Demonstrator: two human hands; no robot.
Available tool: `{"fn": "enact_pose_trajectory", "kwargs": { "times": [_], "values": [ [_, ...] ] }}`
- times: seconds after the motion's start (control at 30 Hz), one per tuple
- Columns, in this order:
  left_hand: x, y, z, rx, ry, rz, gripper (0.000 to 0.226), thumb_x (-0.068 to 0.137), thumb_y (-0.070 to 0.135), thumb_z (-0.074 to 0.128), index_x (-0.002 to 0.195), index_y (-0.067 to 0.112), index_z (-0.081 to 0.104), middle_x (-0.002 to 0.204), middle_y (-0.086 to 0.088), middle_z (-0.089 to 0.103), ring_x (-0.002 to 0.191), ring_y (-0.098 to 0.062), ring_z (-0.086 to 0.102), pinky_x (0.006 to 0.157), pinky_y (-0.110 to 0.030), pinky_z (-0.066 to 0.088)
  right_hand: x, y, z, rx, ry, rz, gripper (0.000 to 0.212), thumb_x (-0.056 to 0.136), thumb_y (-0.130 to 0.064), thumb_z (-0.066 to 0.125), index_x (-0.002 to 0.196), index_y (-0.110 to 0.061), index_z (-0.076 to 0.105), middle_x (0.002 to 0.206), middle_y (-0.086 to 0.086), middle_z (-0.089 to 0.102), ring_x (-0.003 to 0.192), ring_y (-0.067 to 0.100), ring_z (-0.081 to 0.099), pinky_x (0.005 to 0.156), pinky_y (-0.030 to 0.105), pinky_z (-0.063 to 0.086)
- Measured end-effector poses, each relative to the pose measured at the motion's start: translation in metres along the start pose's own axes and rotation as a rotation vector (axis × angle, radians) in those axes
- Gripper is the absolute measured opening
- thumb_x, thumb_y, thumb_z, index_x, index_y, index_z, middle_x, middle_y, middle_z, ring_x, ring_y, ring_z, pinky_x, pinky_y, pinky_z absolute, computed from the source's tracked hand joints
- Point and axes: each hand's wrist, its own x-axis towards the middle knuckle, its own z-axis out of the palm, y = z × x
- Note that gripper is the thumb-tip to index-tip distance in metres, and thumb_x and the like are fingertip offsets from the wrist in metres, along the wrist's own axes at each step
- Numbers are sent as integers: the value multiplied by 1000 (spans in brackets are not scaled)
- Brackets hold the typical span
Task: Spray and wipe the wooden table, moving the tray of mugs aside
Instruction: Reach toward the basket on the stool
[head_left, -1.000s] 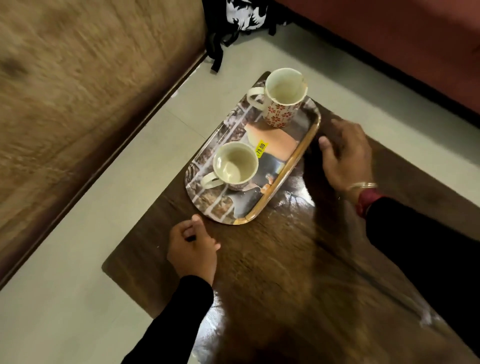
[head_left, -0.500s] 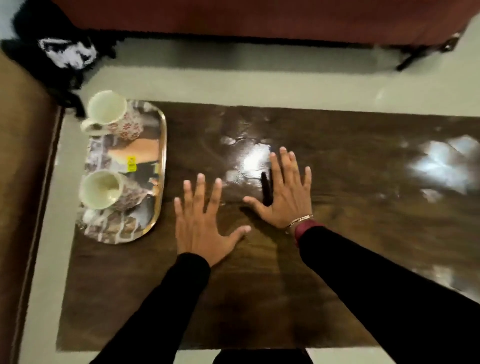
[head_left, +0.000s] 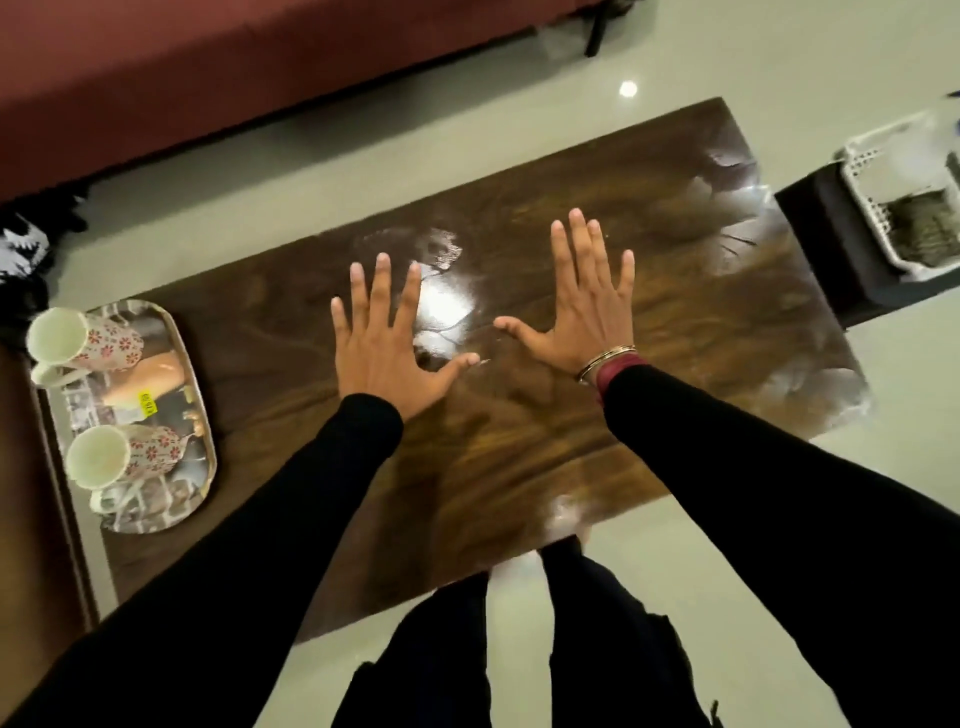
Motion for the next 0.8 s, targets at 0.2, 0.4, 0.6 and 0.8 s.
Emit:
{"fn": "enact_pose_trajectory", "kwargs": {
  "times": [0.2,0.4,0.6,0.8],
  "values": [
    [36,128,-28,-1,19,68,120,73,100,31,165,30,4,174,-9,3,160,-37,1,125,-64,14,-8,109,-61,36,59,67,125,78,-100,33,168,-15,9,176,10,7,162,32,13,120,71,19],
    [66,266,-22,20,5,118,122,73,98,42,165,30,3,174,-9,2,160,-37,0,124,-65,16,-13,248,-101,38,55,131,126,78,-100,30,167,-14,11,175,14,9,161,33,17,120,71,20],
    [97,386,0,14,34,132,122,71,101,36,165,29,6,174,-8,5,160,-35,2,125,-63,18,-17,367,-120,78,54,166,126,78,-100,32,168,-15,8,176,11,7,162,31,11,123,69,12],
    [142,499,37,-30,28,249,121,72,101,35,165,28,8,174,-9,8,161,-34,4,125,-63,19,-13,473,-113,73,25,234,126,78,-98,32,168,-14,4,176,10,3,163,30,8,124,70,14]
  ]
}}
